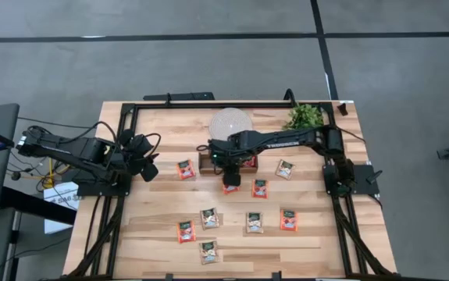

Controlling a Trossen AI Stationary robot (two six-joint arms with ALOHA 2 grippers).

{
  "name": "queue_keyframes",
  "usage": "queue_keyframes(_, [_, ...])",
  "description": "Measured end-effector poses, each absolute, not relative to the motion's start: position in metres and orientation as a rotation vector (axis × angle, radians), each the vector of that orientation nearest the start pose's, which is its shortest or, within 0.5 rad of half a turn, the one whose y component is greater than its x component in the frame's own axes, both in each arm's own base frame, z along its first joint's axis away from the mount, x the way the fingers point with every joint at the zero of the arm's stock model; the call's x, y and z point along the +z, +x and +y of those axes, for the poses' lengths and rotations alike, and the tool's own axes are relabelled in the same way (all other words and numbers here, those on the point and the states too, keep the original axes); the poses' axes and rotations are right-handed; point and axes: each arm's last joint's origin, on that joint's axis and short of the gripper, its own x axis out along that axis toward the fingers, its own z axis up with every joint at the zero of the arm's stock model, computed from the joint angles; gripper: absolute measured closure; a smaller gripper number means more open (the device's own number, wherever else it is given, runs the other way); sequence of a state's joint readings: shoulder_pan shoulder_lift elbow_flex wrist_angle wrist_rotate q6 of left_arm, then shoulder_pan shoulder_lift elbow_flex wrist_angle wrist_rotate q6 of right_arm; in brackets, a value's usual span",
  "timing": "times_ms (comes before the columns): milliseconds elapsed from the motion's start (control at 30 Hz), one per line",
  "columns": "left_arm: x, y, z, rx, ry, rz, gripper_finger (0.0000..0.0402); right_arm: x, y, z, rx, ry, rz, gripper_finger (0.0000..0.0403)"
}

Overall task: Pick & Place Tea
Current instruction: Put the brown tea bag into the middle slot of the wooden organizer

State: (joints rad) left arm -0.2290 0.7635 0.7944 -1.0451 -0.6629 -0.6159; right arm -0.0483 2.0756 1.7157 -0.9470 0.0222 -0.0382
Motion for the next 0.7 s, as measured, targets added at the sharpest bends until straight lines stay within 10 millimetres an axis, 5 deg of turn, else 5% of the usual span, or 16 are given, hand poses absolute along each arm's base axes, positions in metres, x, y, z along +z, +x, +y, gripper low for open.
queue_keyframes(700, [0.2766,0.1214,-0.0099,0.653,-0.114,0.752,0.025,0.2124,0.4293,-0.0272,-0.054,-0.01,1.266,0.0285])
